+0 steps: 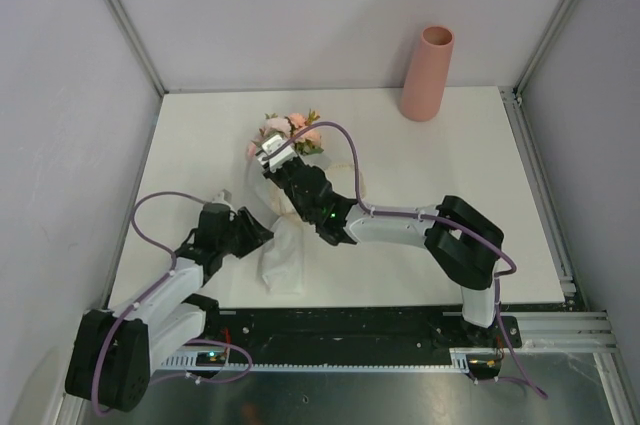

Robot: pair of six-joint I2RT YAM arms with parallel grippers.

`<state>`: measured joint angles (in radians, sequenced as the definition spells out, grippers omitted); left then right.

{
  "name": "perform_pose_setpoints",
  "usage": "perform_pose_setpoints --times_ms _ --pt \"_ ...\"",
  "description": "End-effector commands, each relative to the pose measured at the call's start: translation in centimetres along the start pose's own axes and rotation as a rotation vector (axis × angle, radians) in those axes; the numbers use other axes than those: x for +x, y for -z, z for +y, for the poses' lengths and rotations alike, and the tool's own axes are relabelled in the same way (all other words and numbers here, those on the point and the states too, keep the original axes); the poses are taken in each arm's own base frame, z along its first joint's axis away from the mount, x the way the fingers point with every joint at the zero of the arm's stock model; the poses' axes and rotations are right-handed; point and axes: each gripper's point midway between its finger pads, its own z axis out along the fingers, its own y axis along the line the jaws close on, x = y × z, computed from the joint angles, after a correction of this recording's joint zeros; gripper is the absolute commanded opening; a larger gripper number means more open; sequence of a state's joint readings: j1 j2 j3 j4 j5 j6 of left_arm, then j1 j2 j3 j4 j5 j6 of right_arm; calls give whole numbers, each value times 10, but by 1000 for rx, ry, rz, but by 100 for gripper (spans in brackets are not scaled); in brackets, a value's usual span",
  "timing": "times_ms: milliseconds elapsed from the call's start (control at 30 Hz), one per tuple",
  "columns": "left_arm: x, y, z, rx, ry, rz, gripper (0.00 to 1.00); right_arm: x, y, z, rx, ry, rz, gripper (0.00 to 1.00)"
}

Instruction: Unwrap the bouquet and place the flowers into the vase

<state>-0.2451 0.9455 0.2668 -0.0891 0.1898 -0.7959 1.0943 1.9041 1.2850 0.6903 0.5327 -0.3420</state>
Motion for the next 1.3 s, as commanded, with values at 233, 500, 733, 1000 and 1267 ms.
perform_pose_setpoints --times_ms 233,500,733,1000,1267 --pt "-7 2 -4 25 8 -52 55 -60 14 -74 266 -86 12 33" --pt "-8 7 -8 56 -10 -73 62 30 54 -61 95 -302 485 56" --pt "-7 9 -9 69 -15 -78 66 65 81 -30 -6 -434 663 57" --pt "-3 8 -11 86 -15 -62 66 60 88 29 -295 -492 601 53" --pt "1 6 -10 90 -9 -51 65 98 85 71 -469 -497 650 52"
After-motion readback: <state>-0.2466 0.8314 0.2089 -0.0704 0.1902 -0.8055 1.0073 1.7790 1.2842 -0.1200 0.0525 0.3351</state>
